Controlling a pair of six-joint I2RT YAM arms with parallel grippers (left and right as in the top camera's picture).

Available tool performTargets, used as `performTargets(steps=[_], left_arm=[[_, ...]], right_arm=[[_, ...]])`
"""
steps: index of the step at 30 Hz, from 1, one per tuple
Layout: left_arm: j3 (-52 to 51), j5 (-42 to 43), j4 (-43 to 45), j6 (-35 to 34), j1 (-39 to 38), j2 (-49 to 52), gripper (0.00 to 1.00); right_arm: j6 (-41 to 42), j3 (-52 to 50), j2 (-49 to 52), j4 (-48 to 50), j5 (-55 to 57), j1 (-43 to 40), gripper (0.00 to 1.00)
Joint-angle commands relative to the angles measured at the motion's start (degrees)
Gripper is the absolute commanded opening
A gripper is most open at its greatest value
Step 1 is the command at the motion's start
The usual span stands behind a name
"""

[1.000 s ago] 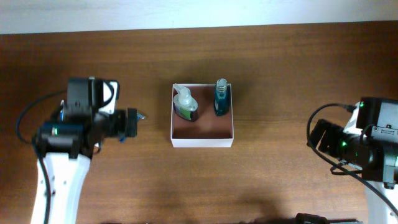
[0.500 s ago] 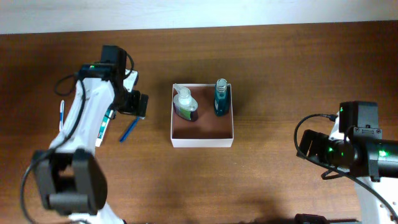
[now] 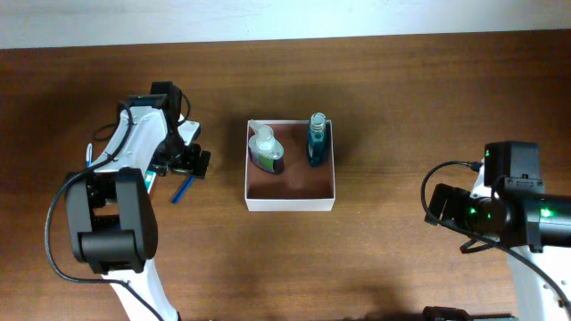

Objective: Pack container
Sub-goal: 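Retract the right arm and lower the left gripper onto the blue razor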

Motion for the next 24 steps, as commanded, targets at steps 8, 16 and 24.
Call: performTargets(steps=[8, 16, 24], left_arm=[[-6.03, 0.87, 3.72, 1.31, 0.04, 2.32, 0.96], [-6.97, 0.87, 3.21, 1.31, 0.04, 2.32, 0.75], [-6.97, 0.87, 2.43, 1.29, 0.04, 2.32, 0.34]], right_arm=[[-0.5, -0.42, 0.35, 0.24, 0.94, 0.37, 0.99], [-0.5, -0.42, 0.35, 0.24, 0.94, 0.37, 0.99], [-0.5, -0.42, 0.35, 0.22, 0.92, 0.37, 0.99]])
